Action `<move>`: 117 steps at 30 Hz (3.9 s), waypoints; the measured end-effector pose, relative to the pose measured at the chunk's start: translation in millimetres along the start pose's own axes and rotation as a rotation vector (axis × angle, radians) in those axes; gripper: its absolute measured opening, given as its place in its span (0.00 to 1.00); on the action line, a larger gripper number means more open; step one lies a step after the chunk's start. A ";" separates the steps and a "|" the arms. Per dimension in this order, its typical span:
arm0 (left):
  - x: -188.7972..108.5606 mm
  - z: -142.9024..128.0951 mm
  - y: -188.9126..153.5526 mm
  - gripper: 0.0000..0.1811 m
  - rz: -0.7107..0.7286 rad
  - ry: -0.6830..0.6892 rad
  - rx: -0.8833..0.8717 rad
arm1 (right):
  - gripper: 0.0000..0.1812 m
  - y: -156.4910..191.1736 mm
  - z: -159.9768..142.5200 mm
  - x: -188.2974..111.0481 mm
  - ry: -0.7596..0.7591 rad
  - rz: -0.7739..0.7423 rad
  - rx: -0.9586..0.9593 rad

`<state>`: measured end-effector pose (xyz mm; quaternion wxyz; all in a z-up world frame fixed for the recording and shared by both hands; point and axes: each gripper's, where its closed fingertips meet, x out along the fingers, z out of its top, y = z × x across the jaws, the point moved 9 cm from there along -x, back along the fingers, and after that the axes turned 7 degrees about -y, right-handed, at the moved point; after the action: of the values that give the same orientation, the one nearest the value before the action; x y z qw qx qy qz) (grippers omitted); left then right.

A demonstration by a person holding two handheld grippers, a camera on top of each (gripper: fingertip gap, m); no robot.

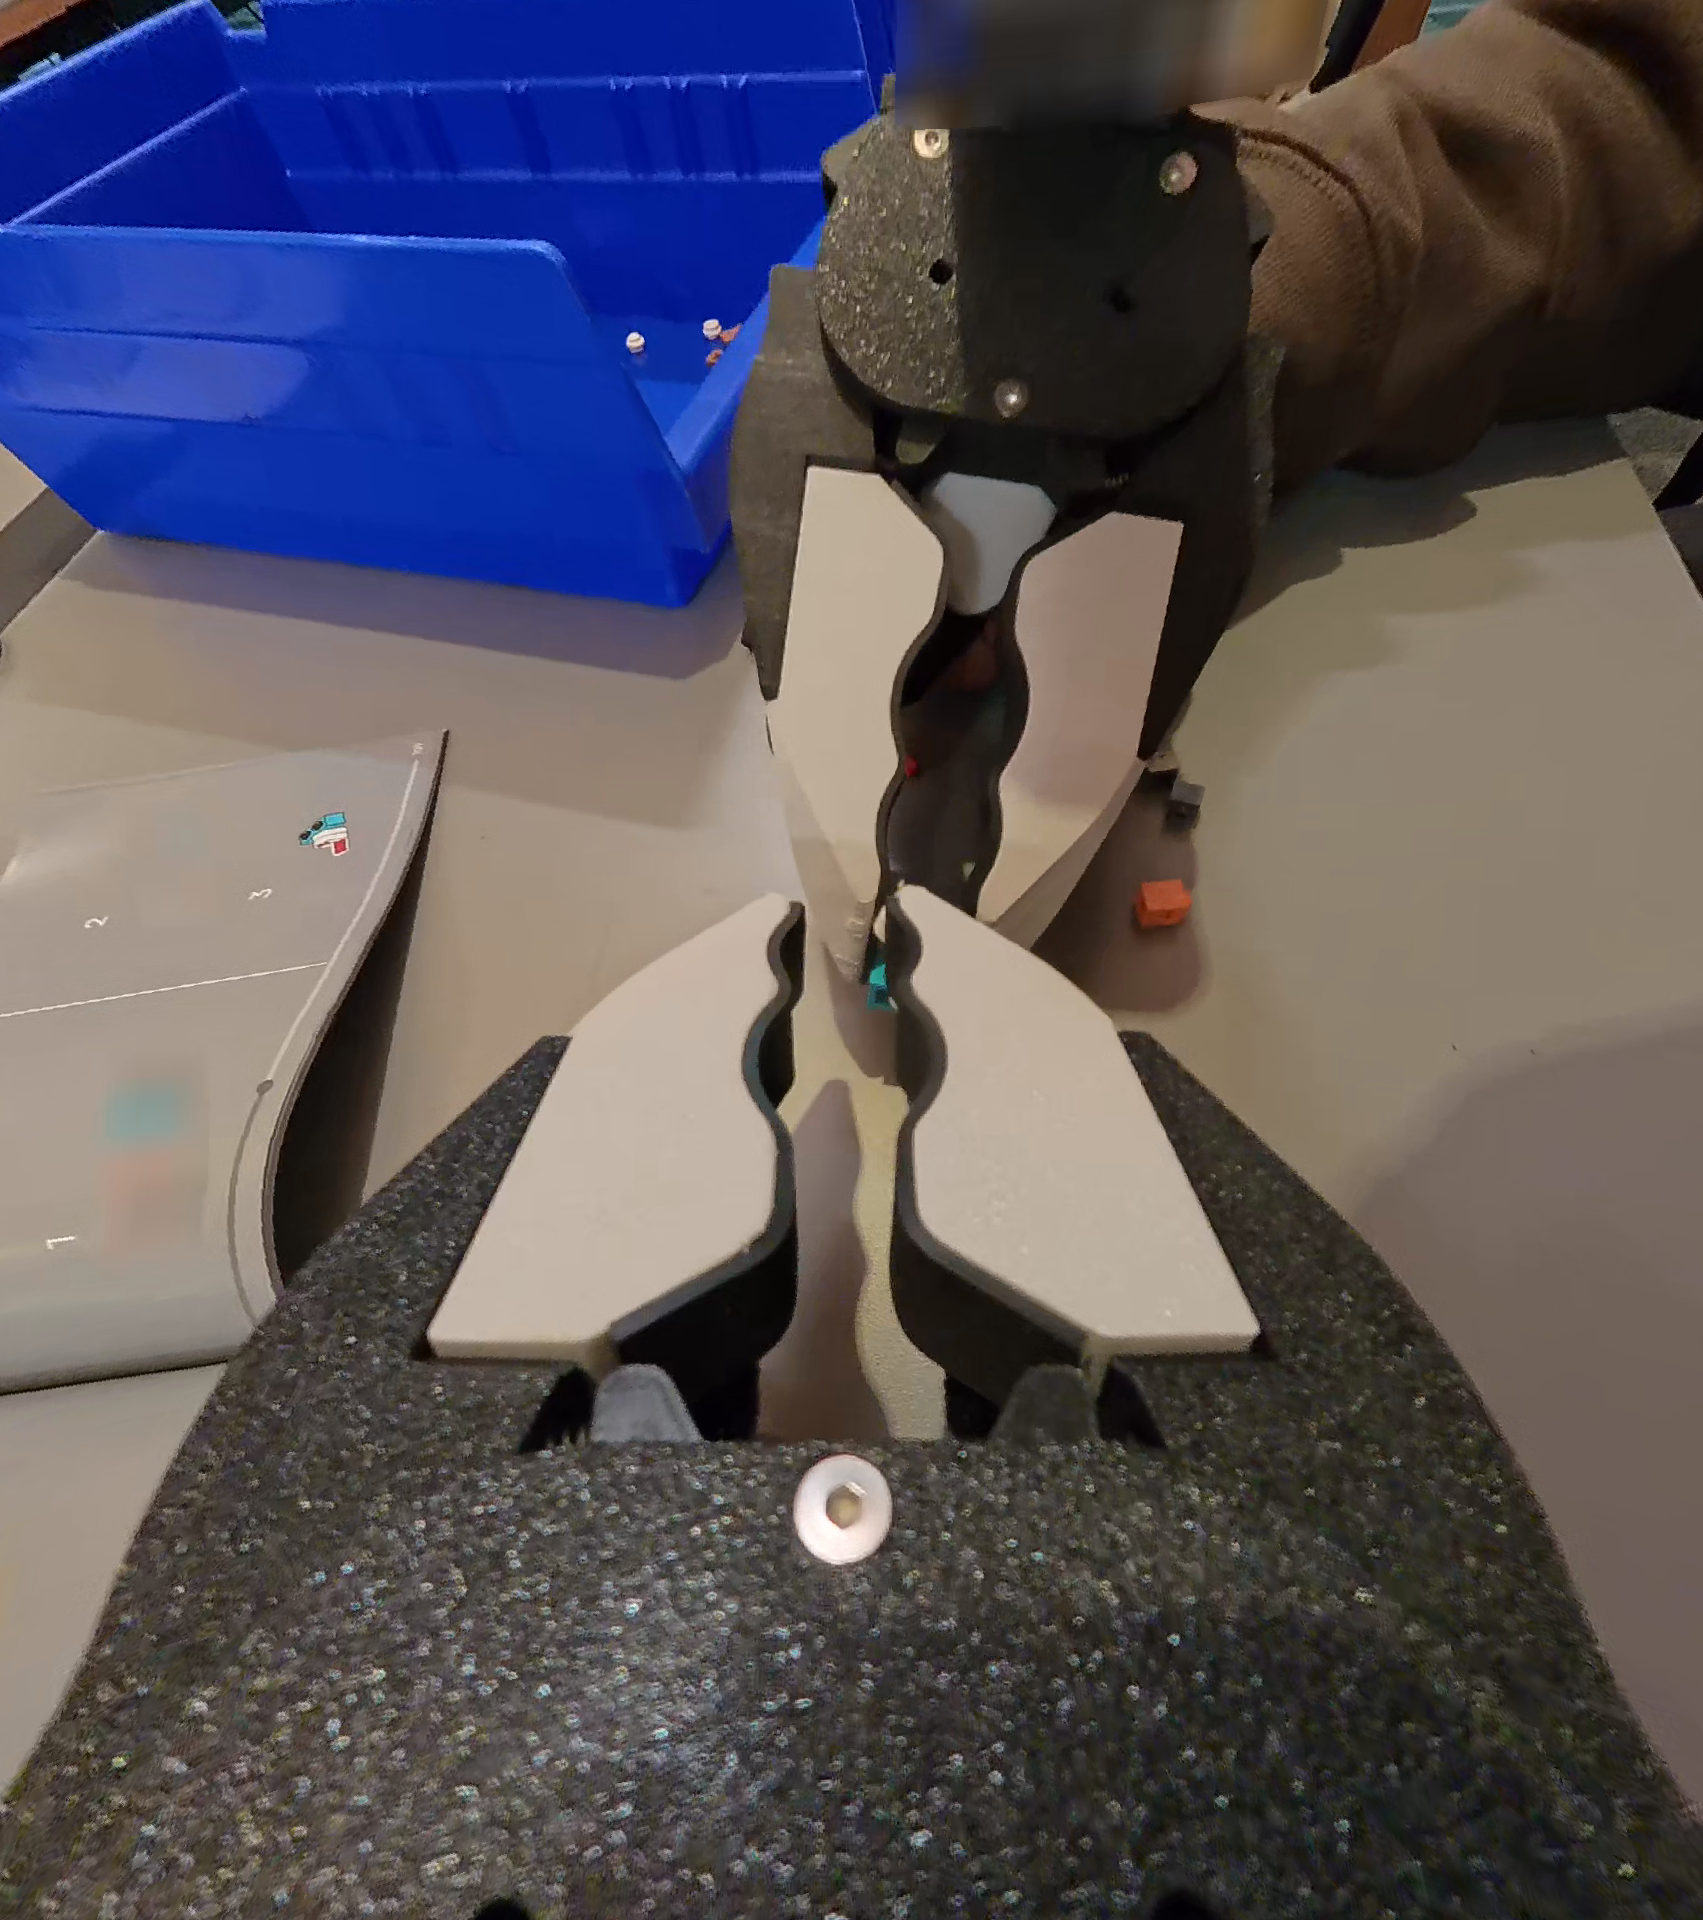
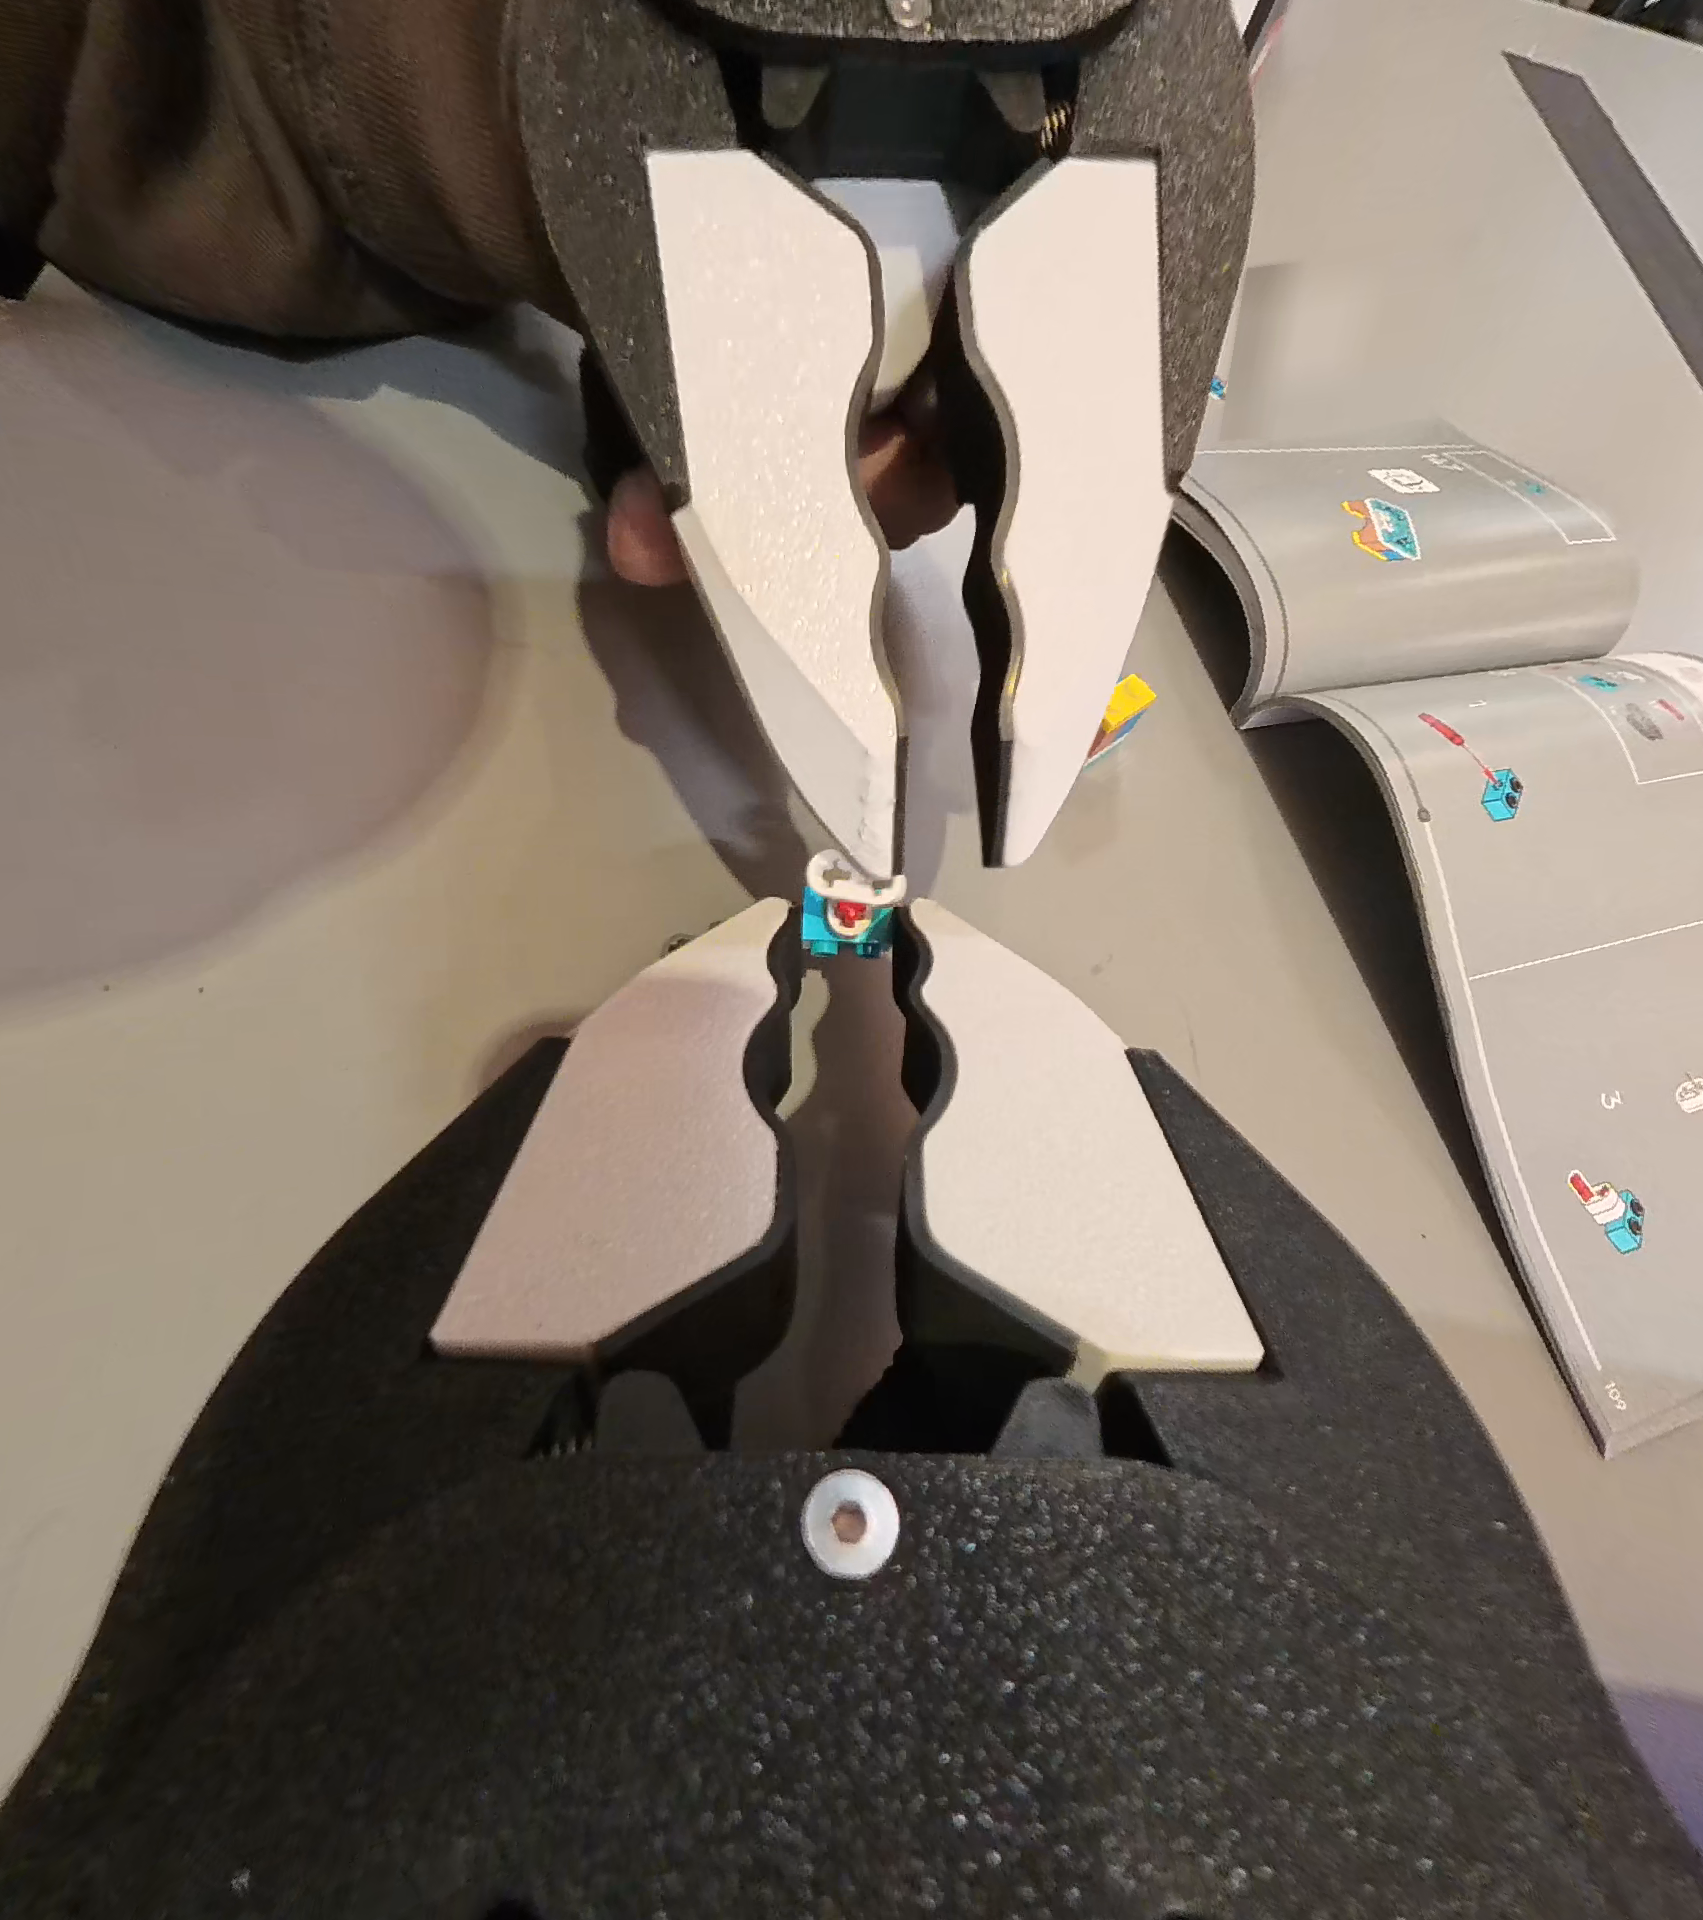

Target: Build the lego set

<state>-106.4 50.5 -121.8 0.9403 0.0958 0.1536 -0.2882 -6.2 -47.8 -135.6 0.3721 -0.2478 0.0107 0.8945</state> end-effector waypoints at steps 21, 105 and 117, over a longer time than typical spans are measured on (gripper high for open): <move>-9.2 5.6 8.0 0.08 0.055 -0.040 -0.092 | 0.09 -1.7 0.2 -2.2 -0.018 -0.024 0.013; 6.8 4.0 -13.8 0.04 0.119 0.167 0.298 | 0.09 -6.0 -3.0 -3.5 0.016 -0.108 -0.009; 9.6 3.7 -17.7 0.05 0.122 0.226 0.338 | 0.09 -4.3 -3.0 0.5 0.049 -0.103 -0.032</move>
<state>-108.1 30.1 -123.3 0.9034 0.2930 0.2014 -0.2397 -2.4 -44.9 -137.8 0.4132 -0.2757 -0.0074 0.8679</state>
